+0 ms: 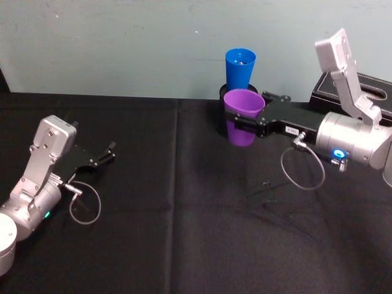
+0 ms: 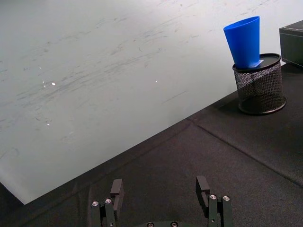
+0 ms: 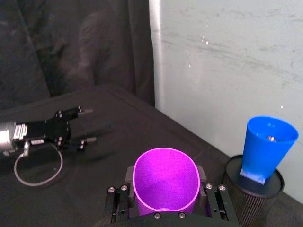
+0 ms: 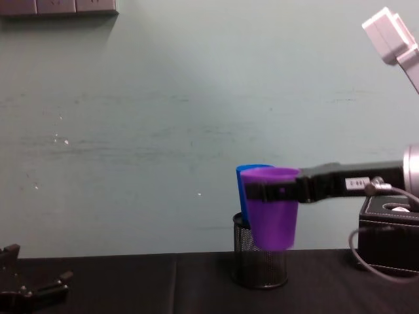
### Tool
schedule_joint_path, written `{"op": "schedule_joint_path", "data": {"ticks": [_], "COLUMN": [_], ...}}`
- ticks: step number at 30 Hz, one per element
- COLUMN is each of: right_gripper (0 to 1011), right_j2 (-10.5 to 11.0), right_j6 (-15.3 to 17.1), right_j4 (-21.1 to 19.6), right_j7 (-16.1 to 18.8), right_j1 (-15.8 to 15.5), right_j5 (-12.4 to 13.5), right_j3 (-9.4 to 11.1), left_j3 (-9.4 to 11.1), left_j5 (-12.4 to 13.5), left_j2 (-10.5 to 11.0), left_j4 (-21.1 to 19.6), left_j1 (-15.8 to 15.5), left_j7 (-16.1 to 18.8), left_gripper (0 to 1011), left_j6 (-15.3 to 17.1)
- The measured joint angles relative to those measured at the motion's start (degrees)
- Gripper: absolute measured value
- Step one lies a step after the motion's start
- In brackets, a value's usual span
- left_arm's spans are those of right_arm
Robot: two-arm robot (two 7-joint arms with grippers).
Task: Pick up one cup with a gripper and tap it against the other cup.
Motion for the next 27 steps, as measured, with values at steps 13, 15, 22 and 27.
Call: {"op": "schedule_joint_path", "data": {"ticks": [13, 15, 22, 27], "right_gripper": [726, 726, 726, 726], "right_j2": [1.9, 2.1, 2.4, 2.4], "right_j6": [-0.9, -0.9, -1.0, -1.0], "right_j4": [-1.7, -1.7, -1.9, -1.9], "right_j7": [-1.9, -2.1, -2.8, -2.8], "right_j1": [-3.0, -3.2, -3.2, -3.2], "right_j5": [1.2, 1.7, 2.8, 2.9], "right_j3": [-1.7, -1.9, -2.4, -2.5], "left_j3": [0.0, 0.0, 0.0, 0.0], "left_j5": [0.0, 0.0, 0.0, 0.0], "left_j2": [0.0, 0.0, 0.0, 0.0], "left_j4": [0.0, 0.0, 0.0, 0.0], "left_j1": [0.0, 0.0, 0.0, 0.0], "left_j7": [0.0, 0.0, 0.0, 0.0], "left_gripper": [1005, 1005, 1005, 1004], "left_j6": [0.0, 0.0, 0.0, 0.0]}}
